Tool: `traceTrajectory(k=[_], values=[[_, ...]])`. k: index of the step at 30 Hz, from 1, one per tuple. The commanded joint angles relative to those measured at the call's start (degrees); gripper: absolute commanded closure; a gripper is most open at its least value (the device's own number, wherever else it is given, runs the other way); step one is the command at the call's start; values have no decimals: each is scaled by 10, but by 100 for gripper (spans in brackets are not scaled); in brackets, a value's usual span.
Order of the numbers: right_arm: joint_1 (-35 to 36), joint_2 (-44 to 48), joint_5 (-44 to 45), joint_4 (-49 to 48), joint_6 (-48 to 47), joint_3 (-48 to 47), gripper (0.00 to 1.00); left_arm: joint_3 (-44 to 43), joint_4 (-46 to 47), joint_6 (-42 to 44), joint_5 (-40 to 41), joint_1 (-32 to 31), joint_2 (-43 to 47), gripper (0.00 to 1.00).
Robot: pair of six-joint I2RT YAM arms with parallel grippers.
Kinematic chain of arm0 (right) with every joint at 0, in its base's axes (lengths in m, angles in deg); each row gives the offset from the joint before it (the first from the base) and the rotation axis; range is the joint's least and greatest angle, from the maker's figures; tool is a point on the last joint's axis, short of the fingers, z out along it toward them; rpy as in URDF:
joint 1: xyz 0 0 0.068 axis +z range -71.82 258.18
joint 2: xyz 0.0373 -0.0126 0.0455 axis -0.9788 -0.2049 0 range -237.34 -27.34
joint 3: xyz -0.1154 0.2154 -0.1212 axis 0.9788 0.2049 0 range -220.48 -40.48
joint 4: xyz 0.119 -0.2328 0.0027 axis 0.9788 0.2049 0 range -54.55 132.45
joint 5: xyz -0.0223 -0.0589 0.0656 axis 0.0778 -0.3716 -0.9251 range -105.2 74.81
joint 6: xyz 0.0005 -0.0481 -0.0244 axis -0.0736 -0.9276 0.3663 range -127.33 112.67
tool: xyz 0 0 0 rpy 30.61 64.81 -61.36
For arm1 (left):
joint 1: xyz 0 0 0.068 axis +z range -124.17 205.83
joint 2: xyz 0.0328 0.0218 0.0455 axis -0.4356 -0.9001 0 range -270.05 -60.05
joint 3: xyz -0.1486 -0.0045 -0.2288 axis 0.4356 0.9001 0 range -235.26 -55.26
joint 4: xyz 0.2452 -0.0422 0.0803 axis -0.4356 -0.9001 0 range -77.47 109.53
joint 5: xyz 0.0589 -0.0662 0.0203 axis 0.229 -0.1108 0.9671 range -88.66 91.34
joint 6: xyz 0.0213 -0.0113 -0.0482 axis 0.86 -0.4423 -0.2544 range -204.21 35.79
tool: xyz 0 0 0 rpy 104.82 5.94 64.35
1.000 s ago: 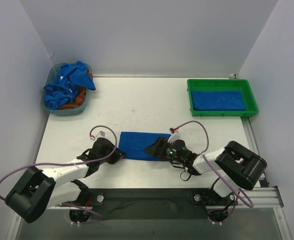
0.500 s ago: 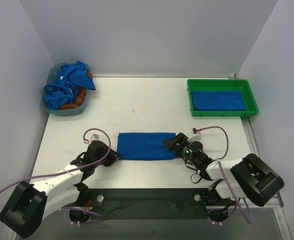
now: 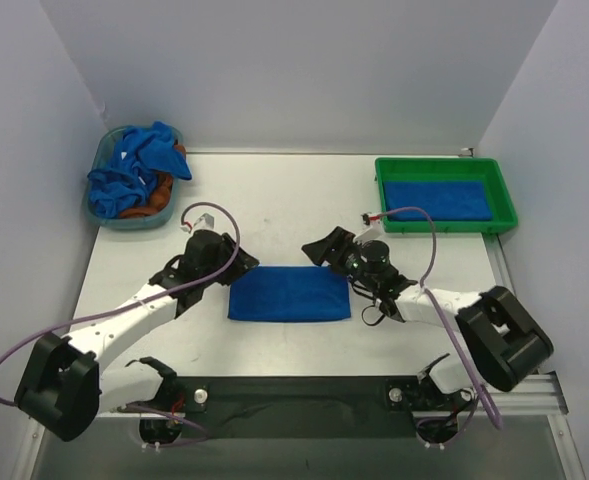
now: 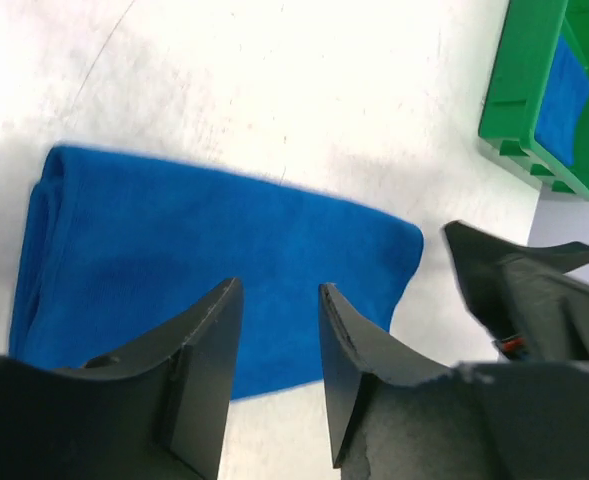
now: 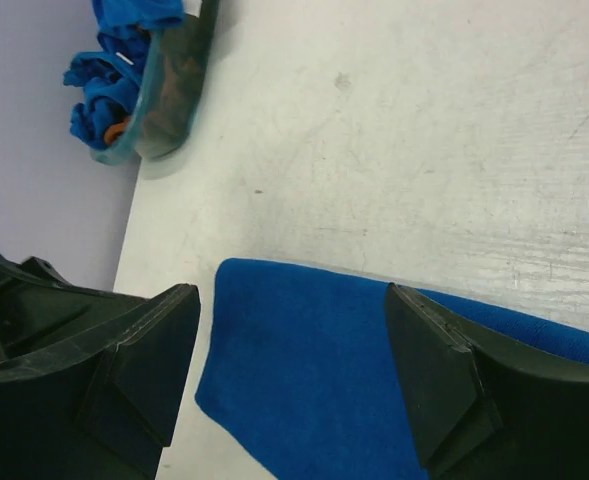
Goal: Fold and stack the towels
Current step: Fold the towel, then neatly place the folded towel into the bin
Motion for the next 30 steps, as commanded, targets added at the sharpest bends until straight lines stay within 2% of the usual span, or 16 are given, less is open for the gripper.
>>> traceTrajectory(k=[1,5,10,15,18,19,22,23,24,25,26,27,28,29,30], values=[[-3,-71,-16,-66,4,-8,25,-24,54,47,13,8,-73,55],[-18,-126,-7,-110,12,6,25,-17,121,54,18,23,-146,58],[-57,-159,-6,-147,18,58,25,4,146,57,24,60,-211,60],[-127,-128,-36,-185,31,103,25,6,130,86,52,76,-206,59],[-155,-71,-84,-134,17,95,24,-17,94,113,59,73,-183,55],[-160,-51,-92,-110,1,91,24,-26,84,121,60,71,-168,53],[-173,46,-101,68,-58,45,22,-68,30,168,84,41,-137,43],[-176,70,-97,179,-75,30,21,-99,0,181,96,27,-131,36],[-178,112,-79,239,-91,-5,20,-113,-15,208,111,8,-123,32],[-179,130,-69,293,-108,-22,19,-126,-29,221,130,-34,-121,28],[-180,148,-57,397,-139,-36,19,-157,-54,235,168,-62,-120,22],[-182,178,-28,447,-151,-66,18,-170,-65,257,182,-84,-121,19],[-186,191,-16,492,-161,-78,15,-184,-74,266,205,-132,-127,18],[-188,203,-3,579,-176,-92,13,-198,-93,273,214,-156,-133,15],[-191,224,20,615,-183,-109,11,-226,-102,292,222,-176,-150,14]])
